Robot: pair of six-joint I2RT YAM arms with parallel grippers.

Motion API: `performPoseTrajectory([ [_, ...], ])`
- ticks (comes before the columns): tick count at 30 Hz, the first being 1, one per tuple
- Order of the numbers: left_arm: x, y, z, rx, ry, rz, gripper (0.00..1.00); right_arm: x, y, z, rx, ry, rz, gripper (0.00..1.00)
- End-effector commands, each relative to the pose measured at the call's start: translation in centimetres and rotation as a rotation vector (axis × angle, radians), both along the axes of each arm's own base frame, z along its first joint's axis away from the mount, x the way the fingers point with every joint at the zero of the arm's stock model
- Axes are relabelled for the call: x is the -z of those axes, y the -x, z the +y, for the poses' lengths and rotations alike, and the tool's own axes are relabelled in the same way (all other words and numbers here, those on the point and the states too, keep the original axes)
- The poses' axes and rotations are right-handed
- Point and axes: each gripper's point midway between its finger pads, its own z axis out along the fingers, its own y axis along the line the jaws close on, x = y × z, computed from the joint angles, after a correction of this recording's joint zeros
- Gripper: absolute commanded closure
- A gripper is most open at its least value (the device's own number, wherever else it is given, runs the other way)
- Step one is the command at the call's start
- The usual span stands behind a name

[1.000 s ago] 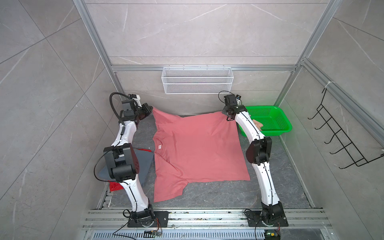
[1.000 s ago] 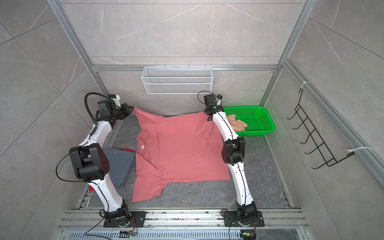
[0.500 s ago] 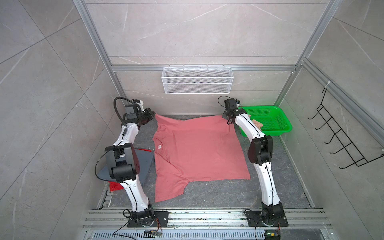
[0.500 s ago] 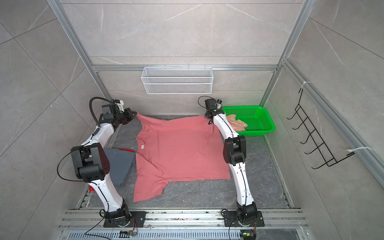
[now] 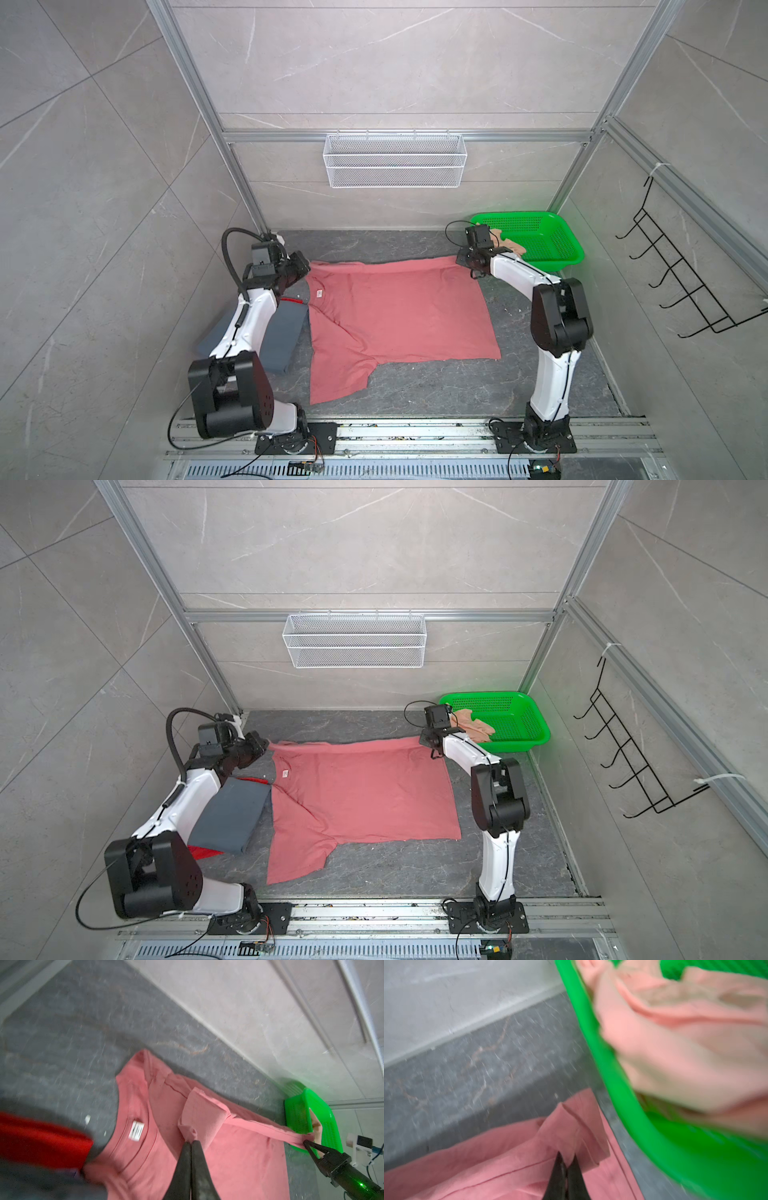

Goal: Fold and stack the t-shirts

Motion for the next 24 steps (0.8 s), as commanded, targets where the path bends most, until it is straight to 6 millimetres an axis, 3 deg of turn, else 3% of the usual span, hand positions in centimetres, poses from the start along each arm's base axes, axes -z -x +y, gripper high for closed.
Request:
performPoseTrajectory([
  [1,0.5,3.4,1.4,-0.123,-0.040,0.028,0.94,-1.6,2.0,-1.3,0.035,0.002,-0.087,0.72],
  [2,0.4,4.3,1.5,-0.141,-0.041,0.022,0.82,-1.6,3.0,-1.7,0.046,0.000,-0.084,0.50],
  [3,0.3,5.4,1.6,-0.158,-0.037,0.015,0.69,-1.9,3.7,-1.8,0.049,-0.003,-0.087,0.43],
  [4,0.0,6.2,1.6,-0.169,-0.033,0.001,0.61,-2.5,4.2,-2.0,0.058,-0.014,-0.096,0.41],
  [7,-1.3,7.9,1.7,-0.196,-0.033,-0.033,0.53,-4.5,4.8,-1.4,0.045,-0.077,-0.132,0.40],
  [10,-1.9,7.6,1.0,-0.163,-0.006,-0.033,0.53,-5.9,4.6,-0.2,0.019,-0.144,-0.149,0.40],
  [14,-0.7,5.7,-1.2,-0.061,0.051,0.033,0.53,-5.9,3.5,2.3,-0.045,-0.213,-0.120,0.41],
  [19,1.7,3.1,-6.5,0.101,-0.019,0.130,0.53,-3.5,3.3,5.1,-0.085,-0.215,-0.058,0.41],
  [24,5.5,0.7,-9.7,0.136,-0.094,0.253,0.55,-0.5,2.9,6.3,-0.086,-0.254,0.011,0.42],
])
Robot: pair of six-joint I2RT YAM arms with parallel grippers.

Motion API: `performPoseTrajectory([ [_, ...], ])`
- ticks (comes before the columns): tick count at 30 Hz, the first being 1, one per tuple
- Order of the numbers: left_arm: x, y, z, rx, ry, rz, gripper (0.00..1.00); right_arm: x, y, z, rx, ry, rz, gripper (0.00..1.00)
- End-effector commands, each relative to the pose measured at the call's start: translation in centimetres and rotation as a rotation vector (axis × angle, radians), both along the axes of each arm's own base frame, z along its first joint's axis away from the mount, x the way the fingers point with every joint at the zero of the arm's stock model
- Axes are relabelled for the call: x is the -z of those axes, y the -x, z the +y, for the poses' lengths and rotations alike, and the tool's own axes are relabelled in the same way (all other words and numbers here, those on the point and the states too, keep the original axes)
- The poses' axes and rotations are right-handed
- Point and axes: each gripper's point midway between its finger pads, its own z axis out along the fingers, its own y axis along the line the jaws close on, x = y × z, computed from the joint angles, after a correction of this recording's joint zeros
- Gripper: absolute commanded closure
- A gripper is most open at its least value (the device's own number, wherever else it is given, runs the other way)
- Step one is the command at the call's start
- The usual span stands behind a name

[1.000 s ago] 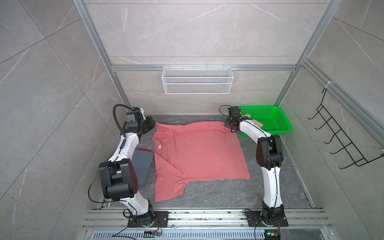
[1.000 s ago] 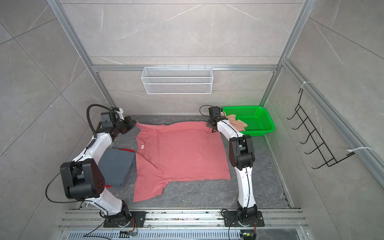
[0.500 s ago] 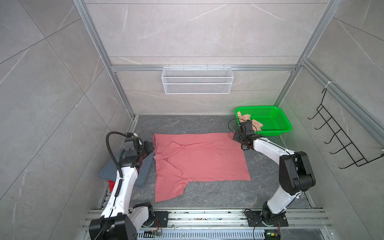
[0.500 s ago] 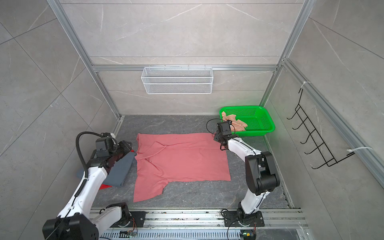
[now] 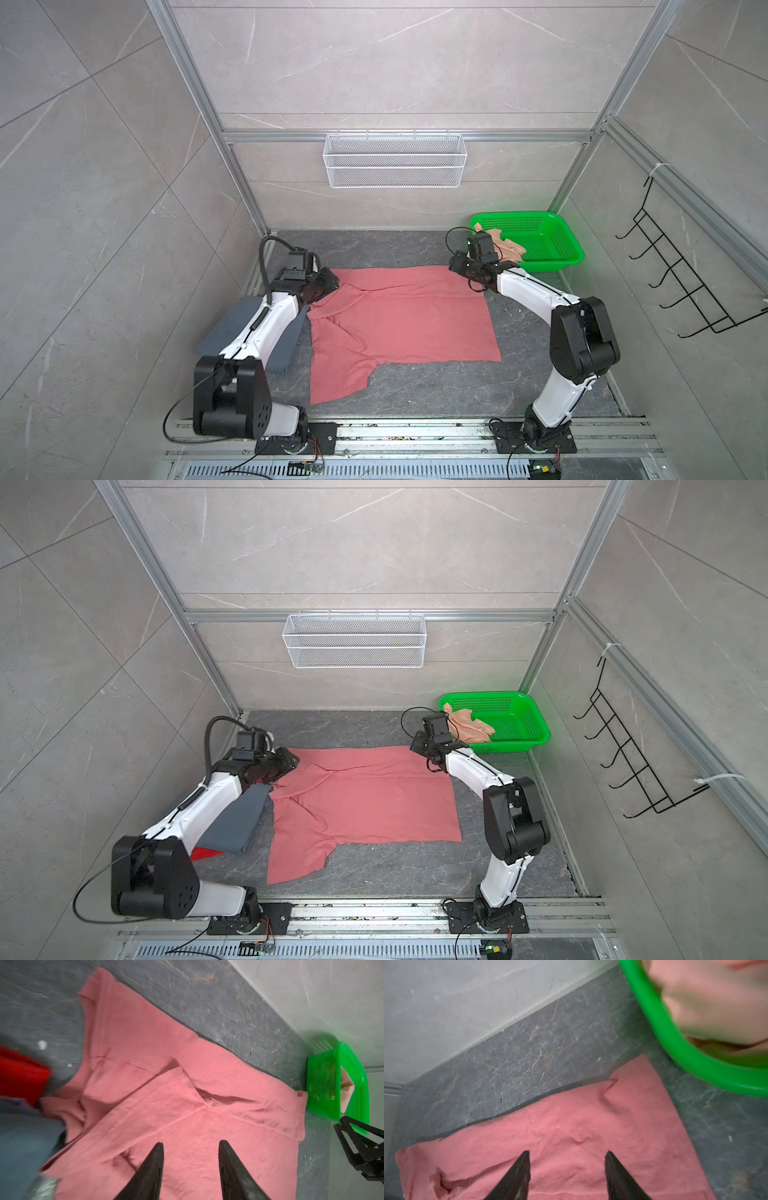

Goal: Fold and stack the t-shirts

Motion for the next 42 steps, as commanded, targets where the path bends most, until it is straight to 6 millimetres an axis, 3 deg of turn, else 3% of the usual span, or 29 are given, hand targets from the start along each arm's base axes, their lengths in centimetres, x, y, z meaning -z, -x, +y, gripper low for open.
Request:
performPoseTrajectory([
  [1,1.5,-1.5,-0.6,-0.012,-0.073,0.046,0.55,1.9,-0.4,0.9,0.002,-0.044,0.055,0.42],
  [7,5.9,-3.4,-1.6,-0.077,-0.098,0.166,0.56,4.4,-0.8,1.4,-0.001,-0.056,0.104,0.42],
  [21,10.5,-6.8,-1.8,-0.148,-0.160,0.243,0.60,6.1,-1.5,1.9,-0.014,-0.061,0.121,0.41],
  [23,10.8,-7.0,-1.9,-0.148,-0.161,0.249,0.65,6.2,-1.6,2.0,-0.013,-0.061,0.123,0.41],
  [26,11.0,-7.2,-2.1,-0.148,-0.157,0.256,0.86,6.5,-1.7,2.0,-0.012,-0.062,0.127,0.41],
  [29,10.3,-6.8,-2.3,-0.143,-0.155,0.246,1.00,6.7,-1.7,1.9,-0.002,-0.062,0.131,0.42],
  [35,6.6,-4.7,-3.7,-0.103,-0.185,0.163,1.00,7.4,-1.3,1.6,0.015,-0.055,0.147,0.42],
  [38,5.1,-2.7,-4.6,-0.100,-0.190,0.144,1.00,7.8,-1.1,1.4,0.024,-0.055,0.154,0.42],
  [42,5.2,1.4,-6.2,-0.084,-0.183,0.193,1.00,7.9,-0.8,1.1,0.032,-0.049,0.159,0.42],
])
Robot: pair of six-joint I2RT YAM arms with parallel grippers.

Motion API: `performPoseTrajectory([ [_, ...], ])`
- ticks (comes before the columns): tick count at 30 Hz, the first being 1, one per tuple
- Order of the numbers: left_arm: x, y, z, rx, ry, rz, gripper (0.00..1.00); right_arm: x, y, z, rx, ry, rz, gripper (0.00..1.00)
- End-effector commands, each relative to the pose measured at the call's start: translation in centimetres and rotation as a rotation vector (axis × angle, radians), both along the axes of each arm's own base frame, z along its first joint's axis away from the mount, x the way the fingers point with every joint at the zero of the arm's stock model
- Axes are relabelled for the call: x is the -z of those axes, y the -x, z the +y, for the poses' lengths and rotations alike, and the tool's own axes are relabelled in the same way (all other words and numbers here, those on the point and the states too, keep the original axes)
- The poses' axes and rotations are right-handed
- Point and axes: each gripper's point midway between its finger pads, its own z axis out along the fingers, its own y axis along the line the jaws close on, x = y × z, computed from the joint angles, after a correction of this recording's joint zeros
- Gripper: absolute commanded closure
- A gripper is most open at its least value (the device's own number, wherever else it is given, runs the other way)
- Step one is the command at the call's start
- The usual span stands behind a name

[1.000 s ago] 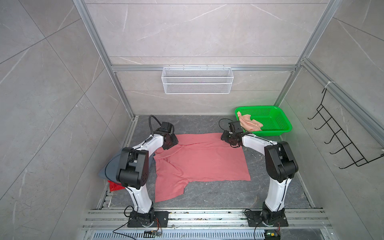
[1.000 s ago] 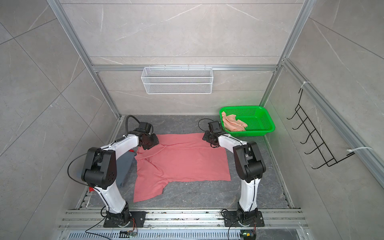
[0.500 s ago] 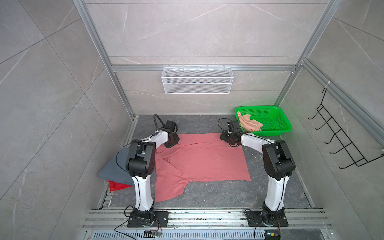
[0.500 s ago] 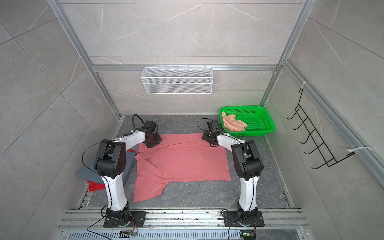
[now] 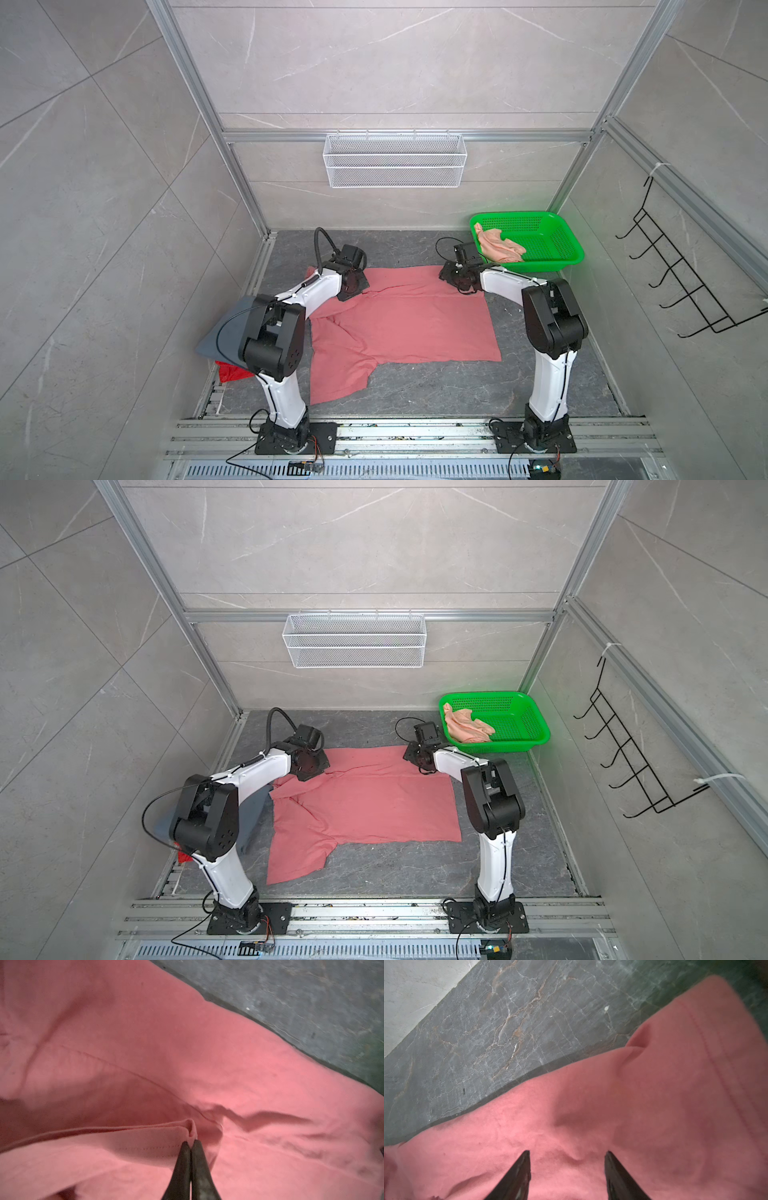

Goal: Fold and stack the t-shirts

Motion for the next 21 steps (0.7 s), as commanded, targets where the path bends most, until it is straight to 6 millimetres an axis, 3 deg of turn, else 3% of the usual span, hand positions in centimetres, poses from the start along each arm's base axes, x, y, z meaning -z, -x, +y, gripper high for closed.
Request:
performPoseTrajectory([
  [1,-0.5,3.7,-0.8,-0.013,0.016,0.039,0.97,0.8,0.4,-0.6,0.025,0.015,0.020,0.42],
  [3,-1.0,5.3,-2.1,0.032,0.036,0.047,0.77,0.7,0.5,-0.9,0.032,0.024,0.021,0.42],
  [4,-1.8,5.8,-2.5,0.056,0.037,0.038,0.73,0.6,0.5,-1.1,0.037,0.029,0.024,0.42],
  [9,-8.7,5.7,-3.9,0.175,0.055,-0.162,0.66,-0.5,0.4,-1.4,0.044,0.038,0.010,0.42],
  [12,-10.7,4.3,-1.8,0.173,-0.076,-0.227,0.60,-1.1,0.3,-1.3,0.041,0.034,0.001,0.42],
  [15,-9.6,2.6,0.0,0.167,-0.121,-0.178,0.60,-1.4,0.2,-1.0,0.029,0.020,-0.002,0.42],
  [21,-4.9,-0.5,3.4,0.088,-0.096,-0.070,0.59,-2.2,-0.5,-0.3,0.005,-0.001,-0.014,0.41],
])
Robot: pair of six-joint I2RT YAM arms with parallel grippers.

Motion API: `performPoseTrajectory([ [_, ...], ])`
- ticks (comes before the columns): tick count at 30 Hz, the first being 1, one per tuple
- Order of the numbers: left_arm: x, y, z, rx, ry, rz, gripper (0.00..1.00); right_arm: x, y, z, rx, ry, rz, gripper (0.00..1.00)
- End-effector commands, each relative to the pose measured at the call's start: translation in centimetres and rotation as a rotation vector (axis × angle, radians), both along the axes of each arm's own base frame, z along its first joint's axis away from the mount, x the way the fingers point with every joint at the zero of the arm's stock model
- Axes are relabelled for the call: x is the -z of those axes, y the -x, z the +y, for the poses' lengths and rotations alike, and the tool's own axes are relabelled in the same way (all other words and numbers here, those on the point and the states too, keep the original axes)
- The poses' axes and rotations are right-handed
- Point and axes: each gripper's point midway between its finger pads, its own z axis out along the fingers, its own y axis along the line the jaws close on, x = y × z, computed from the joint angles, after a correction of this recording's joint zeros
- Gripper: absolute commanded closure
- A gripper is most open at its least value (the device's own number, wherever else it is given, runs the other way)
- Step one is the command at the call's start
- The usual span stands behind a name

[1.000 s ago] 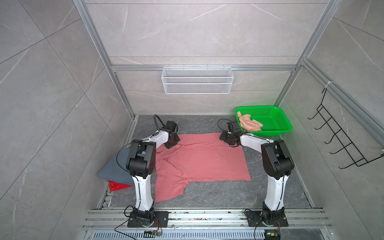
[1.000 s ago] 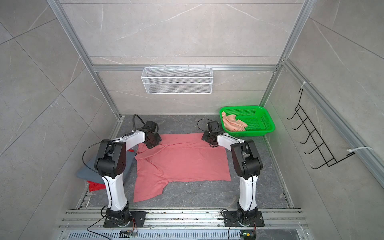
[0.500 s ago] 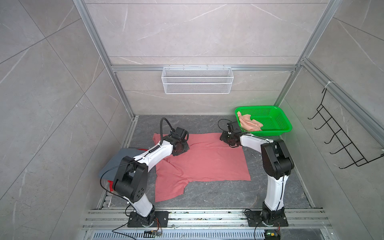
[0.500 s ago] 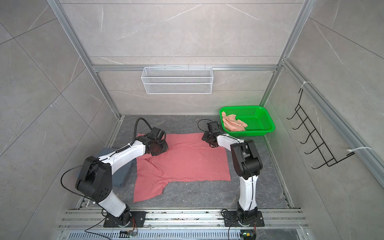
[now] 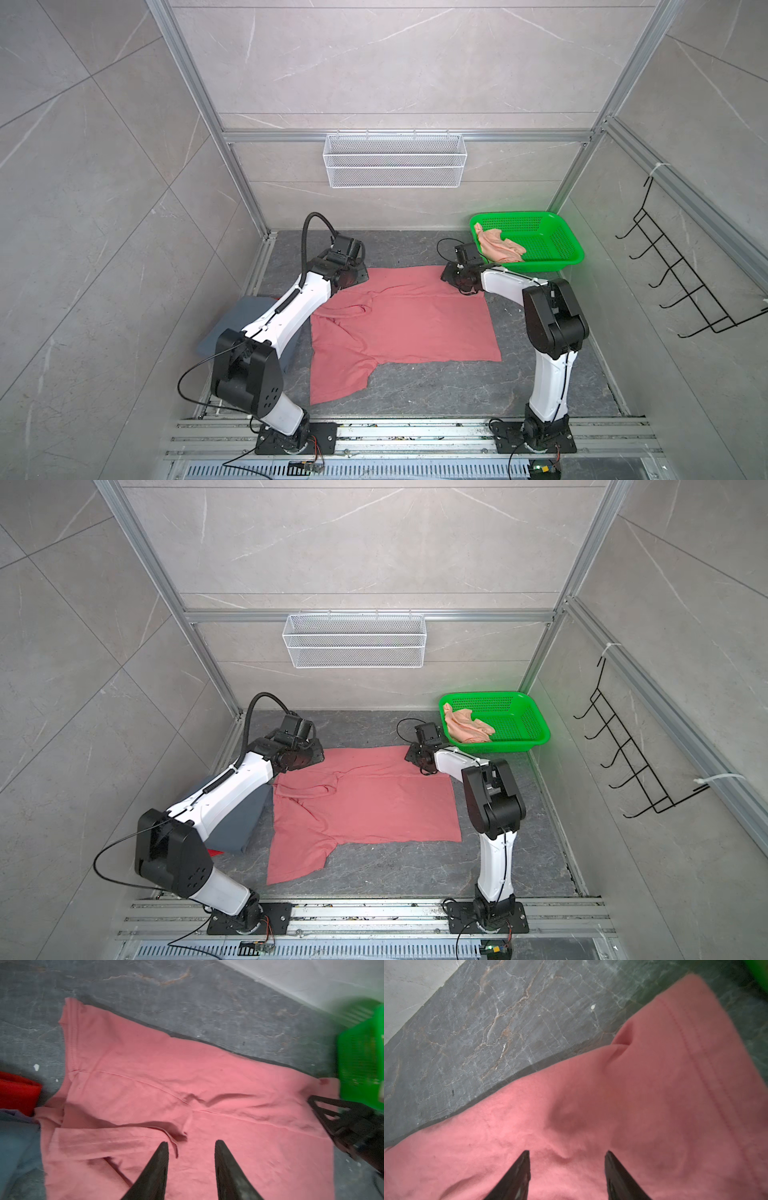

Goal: Fold and stack the t-shirts

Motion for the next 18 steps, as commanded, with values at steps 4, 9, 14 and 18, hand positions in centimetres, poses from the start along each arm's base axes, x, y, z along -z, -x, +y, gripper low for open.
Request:
performPoseTrajectory([
  [4,5.6,-1.4,2.2,-0.040,0.030,0.118,0.59,-1.4,-0.1,0.1,0.012,0.018,0.022,0.41],
  [9,9.0,-1.8,1.9,-0.063,0.061,0.191,0.59,0.3,1.0,0.5,0.016,0.064,0.066,0.42],
  [14,11.7,-1.1,1.7,-0.107,0.102,0.230,0.59,1.2,1.8,0.7,0.023,0.126,0.093,0.41],
  [18,13.5,-0.6,1.9,-0.141,0.109,0.258,0.59,1.9,1.9,0.3,0.038,0.165,0.134,0.41],
])
